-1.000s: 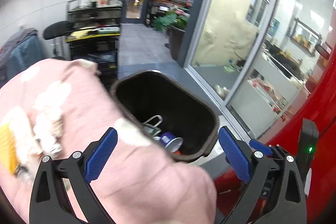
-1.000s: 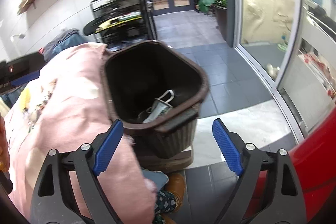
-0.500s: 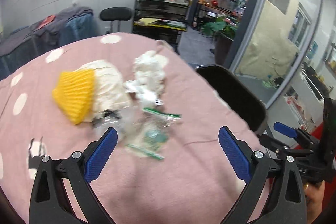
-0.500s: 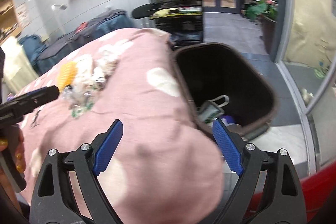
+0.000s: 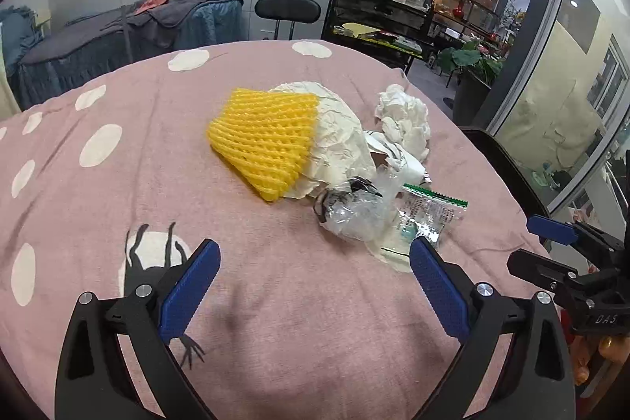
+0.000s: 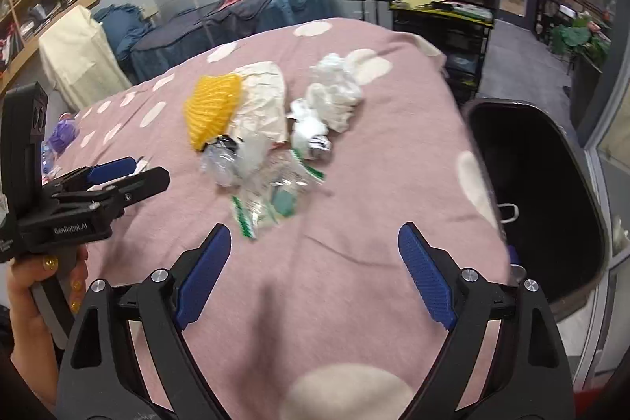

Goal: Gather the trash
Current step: 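Move both tools back over the table toward the plastic wrappers, then grasp the green-edged wrapper with the right tool while the left tool grasps clear plastic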

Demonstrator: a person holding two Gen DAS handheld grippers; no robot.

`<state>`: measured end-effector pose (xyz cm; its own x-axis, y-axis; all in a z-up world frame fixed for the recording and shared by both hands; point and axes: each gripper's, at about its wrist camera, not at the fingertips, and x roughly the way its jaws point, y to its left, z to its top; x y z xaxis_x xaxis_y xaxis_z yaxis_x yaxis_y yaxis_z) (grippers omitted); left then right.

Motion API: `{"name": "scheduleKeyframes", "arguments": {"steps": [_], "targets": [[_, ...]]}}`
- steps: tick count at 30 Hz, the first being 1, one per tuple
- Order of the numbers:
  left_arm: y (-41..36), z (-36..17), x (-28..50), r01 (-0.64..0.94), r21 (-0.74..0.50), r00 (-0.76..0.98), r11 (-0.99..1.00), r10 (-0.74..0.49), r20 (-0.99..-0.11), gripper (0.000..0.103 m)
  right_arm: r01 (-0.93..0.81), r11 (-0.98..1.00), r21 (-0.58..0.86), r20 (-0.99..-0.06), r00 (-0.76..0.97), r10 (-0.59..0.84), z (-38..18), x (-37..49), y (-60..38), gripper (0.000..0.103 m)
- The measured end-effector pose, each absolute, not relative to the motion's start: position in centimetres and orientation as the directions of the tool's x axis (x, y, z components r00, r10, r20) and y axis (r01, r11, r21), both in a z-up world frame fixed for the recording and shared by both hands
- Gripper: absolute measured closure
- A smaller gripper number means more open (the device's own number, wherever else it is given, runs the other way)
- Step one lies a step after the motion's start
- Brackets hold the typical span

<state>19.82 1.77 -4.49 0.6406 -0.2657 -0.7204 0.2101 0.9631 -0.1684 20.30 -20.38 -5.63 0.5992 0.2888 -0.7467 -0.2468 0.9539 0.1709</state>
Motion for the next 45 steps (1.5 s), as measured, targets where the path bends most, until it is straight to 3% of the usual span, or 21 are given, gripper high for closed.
{"name": "scheduleKeyframes", "arguments": {"steps": [16, 18, 19, 20, 23, 37, 45], "targets": [[4.9, -4.3, 20.4, 0.185, -0.189, 0.641, 0.964, -0.264, -0.720, 0.008, -0.373, 0.926, 0.060, -0.898, 0.386, 0.213, -9.7, 28.5, -13.1, 0.017], [4.9, -4.4, 20.6, 0.186, -0.189, 0.638, 0.964, -0.265, -0.723, 0.008, -0.378, 0.925, 0.040, -0.901, 0.386, 0.196, -9.9, 28.7, -12.6, 0.028], [5.0, -4.5, 20.7, 0.188, -0.191, 0.636, 0.963, -0.267, -0.724, 0.008, -0.380, 0.924, 0.040, -0.902, 0.384, 0.197, -10.0, 28.6, -12.6, 0.039], [5.0, -4.6, 20.9, 0.190, -0.194, 0.632, 0.962, -0.272, -0.726, 0.008, -0.381, 0.923, 0.049, -0.903, 0.378, 0.204, -10.1, 28.6, -12.5, 0.056], [4.8, -4.9, 21.3, 0.199, -0.202, 0.620, 0.959, -0.283, -0.732, 0.008, -0.374, 0.923, 0.085, -0.899, 0.372, 0.234, -10.1, 28.2, -13.0, 0.068], [-0.3, -5.6, 23.9, 0.335, -0.155, 0.537, 0.929, -0.324, -0.779, 0.010, -0.293, 0.941, 0.170, -0.822, 0.484, 0.299, -6.0, 25.4, -17.2, 0.072], [-3.6, -6.9, 26.1, 0.388, -0.099, 0.478, 0.916, -0.292, -0.828, 0.029, -0.244, 0.954, 0.171, -0.805, 0.523, 0.278, -5.3, 23.5, -19.6, 0.072]]}}
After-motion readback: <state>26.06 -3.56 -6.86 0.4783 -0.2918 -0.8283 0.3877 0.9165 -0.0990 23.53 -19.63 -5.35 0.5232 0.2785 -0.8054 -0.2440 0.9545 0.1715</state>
